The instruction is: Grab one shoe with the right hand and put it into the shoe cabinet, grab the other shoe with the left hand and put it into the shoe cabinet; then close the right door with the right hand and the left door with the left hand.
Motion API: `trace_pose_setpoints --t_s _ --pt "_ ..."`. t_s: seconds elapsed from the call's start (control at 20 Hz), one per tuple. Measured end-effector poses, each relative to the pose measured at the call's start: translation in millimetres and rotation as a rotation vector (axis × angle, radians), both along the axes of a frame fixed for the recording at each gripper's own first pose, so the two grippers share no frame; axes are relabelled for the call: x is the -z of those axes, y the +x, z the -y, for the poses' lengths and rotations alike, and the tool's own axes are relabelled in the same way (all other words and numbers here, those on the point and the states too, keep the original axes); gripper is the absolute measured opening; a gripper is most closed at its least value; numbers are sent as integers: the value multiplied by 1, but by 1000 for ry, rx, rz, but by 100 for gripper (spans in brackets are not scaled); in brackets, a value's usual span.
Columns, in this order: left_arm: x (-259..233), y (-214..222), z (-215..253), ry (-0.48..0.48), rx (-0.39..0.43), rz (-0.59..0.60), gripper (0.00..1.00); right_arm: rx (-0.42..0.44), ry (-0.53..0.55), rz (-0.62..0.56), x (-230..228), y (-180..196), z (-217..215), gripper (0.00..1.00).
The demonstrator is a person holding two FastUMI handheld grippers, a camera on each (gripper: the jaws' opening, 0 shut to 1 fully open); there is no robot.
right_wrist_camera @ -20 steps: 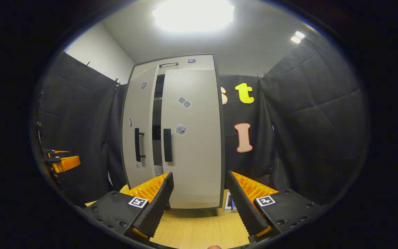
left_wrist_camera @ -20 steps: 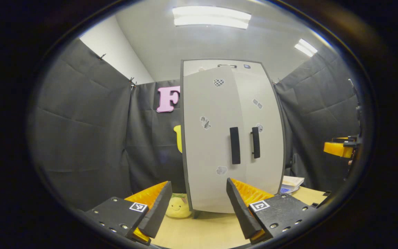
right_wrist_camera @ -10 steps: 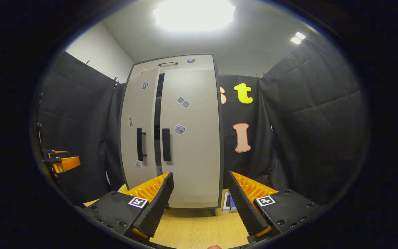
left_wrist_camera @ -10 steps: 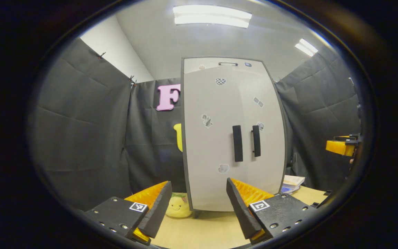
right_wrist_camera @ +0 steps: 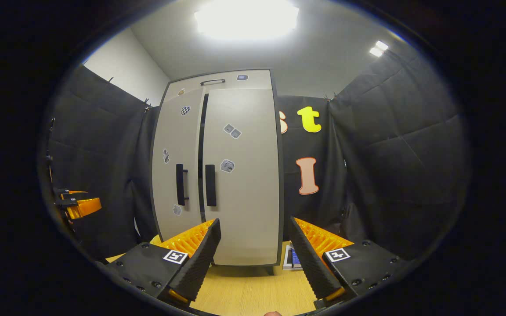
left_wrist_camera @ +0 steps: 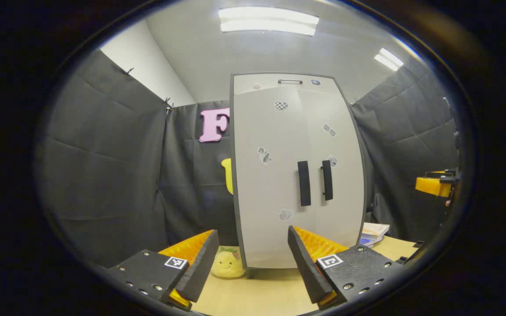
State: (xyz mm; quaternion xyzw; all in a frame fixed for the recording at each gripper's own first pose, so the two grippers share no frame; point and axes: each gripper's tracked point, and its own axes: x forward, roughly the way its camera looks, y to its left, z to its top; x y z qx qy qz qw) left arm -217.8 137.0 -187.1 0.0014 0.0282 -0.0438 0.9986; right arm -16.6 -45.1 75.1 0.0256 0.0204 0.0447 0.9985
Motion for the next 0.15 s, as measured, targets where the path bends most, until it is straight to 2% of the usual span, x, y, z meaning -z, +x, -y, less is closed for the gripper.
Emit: trace_pose_setpoints --t_s 0.15 --pt "-1 0 1 4 -2 1 91 1 0 1 0 1 2 97"
